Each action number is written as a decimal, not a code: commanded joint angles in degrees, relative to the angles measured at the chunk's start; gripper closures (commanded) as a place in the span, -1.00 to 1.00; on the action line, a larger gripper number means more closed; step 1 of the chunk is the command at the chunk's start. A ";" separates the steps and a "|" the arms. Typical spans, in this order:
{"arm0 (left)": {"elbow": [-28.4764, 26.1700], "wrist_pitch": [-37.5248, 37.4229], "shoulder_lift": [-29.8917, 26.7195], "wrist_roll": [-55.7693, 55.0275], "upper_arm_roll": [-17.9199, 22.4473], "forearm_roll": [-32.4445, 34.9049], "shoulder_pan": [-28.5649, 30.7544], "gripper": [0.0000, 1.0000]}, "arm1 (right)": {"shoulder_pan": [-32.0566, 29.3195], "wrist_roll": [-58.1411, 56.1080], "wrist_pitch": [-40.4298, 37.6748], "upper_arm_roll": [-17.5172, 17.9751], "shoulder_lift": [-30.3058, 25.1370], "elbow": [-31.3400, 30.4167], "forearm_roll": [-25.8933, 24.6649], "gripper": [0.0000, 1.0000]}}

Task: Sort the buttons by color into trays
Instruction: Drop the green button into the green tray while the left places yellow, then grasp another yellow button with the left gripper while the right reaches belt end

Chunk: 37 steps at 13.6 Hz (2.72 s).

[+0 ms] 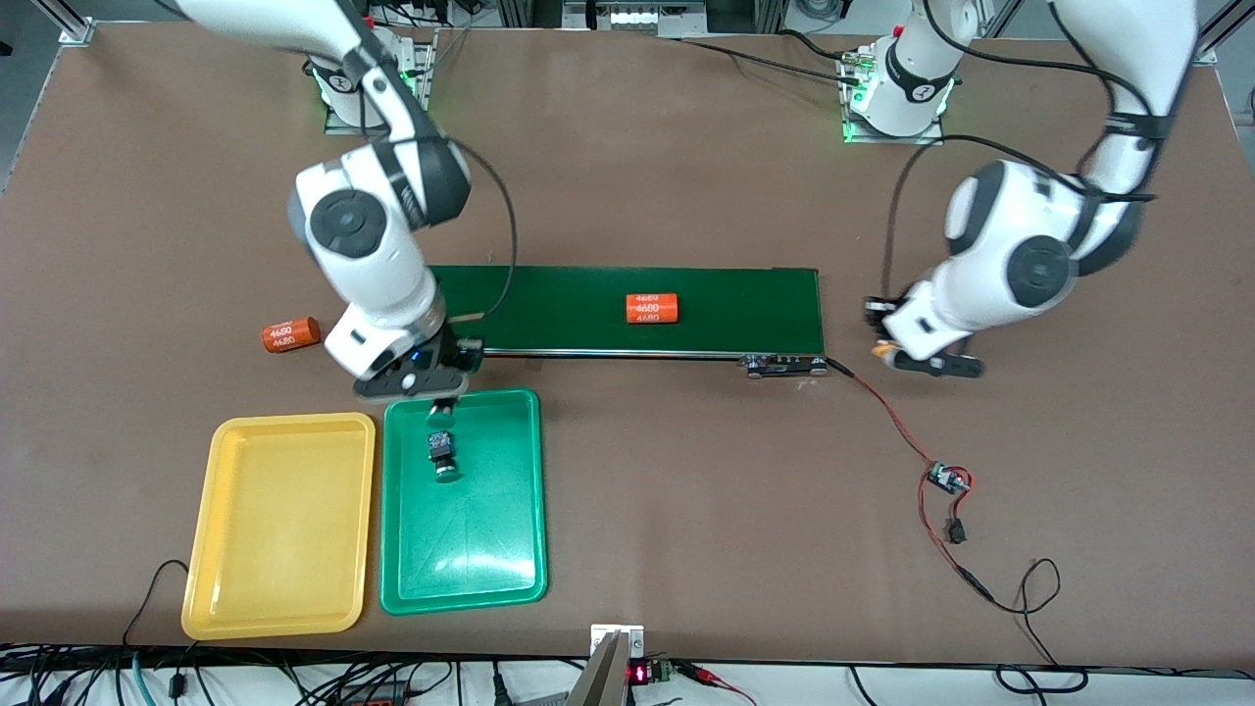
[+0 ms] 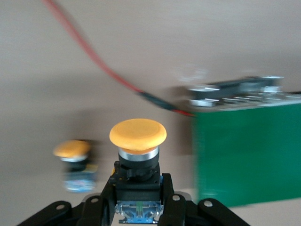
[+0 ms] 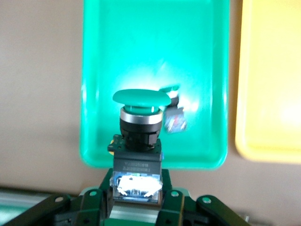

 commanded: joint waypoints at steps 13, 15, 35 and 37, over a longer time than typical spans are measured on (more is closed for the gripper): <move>-1.19 13.57 9.15 -20.48 -8.67 -1.43 -7.49 -0.99 | -0.02 -1.84 19.35 -0.44 14.97 3.77 -1.12 0.22; -0.84 13.14 8.37 -20.66 -8.76 -1.43 -7.06 -1.00 | -0.02 -1.67 19.44 -0.44 15.06 3.68 -0.95 -0.51; 2.43 -4.56 2.56 9.84 18.22 8.94 -3.10 -1.00 | -3.09 -1.75 -12.79 0.78 -11.98 -10.37 0.45 -1.00; -2.92 2.99 2.65 9.75 18.22 8.41 -3.10 -1.00 | -4.49 -1.67 -13.60 1.84 -16.38 -13.79 2.82 -1.00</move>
